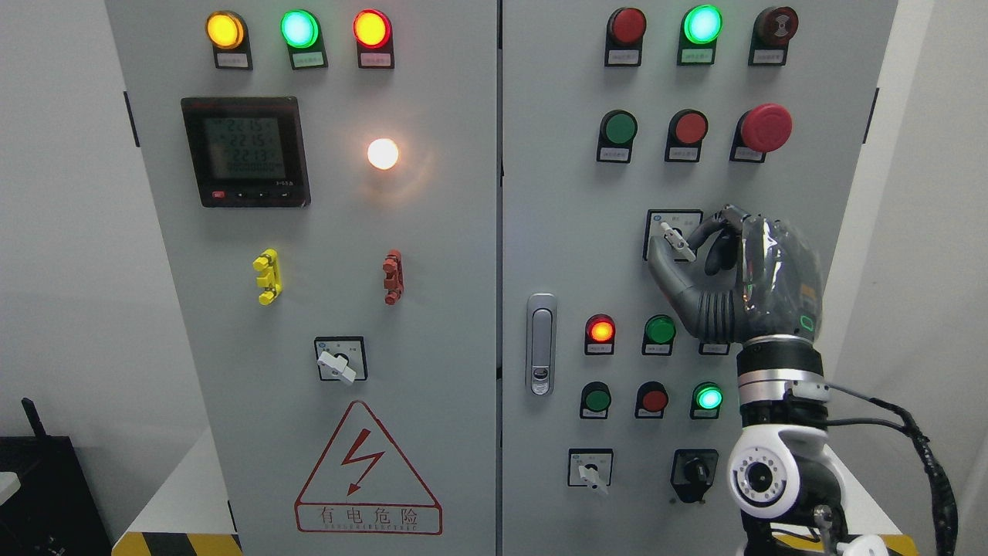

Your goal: Rotate and turn off gray switch

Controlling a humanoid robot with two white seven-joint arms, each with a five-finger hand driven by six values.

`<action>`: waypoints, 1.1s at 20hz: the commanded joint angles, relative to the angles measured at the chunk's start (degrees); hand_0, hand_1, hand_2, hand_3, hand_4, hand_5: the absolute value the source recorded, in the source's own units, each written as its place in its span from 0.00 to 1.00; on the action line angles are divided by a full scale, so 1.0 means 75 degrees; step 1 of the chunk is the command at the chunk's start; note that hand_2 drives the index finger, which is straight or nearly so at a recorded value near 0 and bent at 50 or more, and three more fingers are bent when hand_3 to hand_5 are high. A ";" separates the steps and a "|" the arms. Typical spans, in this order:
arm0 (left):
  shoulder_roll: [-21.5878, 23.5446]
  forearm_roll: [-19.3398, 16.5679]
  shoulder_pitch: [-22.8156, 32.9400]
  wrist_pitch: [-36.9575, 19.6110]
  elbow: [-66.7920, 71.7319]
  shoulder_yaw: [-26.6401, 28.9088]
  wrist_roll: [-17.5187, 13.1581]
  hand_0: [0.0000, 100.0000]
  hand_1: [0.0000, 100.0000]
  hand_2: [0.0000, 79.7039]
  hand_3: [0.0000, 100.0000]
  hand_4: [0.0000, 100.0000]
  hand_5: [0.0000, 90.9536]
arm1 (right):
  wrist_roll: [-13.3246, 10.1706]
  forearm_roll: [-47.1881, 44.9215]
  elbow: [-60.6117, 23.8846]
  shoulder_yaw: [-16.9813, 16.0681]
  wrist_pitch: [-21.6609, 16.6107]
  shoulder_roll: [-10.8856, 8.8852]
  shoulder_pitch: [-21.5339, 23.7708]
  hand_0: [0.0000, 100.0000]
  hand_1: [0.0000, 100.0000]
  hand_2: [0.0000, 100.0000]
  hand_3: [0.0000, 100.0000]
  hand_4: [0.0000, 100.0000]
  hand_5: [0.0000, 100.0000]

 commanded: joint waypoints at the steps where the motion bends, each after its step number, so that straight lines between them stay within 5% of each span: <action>1: 0.0000 -0.0059 0.0000 0.0006 0.0176 0.0246 -0.0007 0.12 0.39 0.00 0.00 0.00 0.00 | -0.0003 -0.0001 0.0076 0.0022 0.0002 0.0003 -0.0022 0.28 0.44 0.63 0.91 0.86 1.00; 22: 0.0000 -0.0059 0.0011 -0.0005 0.0176 0.0246 -0.0007 0.12 0.39 0.00 0.00 0.00 0.00 | -0.0003 -0.0001 0.0112 0.0045 0.0108 0.0015 -0.0104 0.44 0.41 0.66 0.94 0.88 1.00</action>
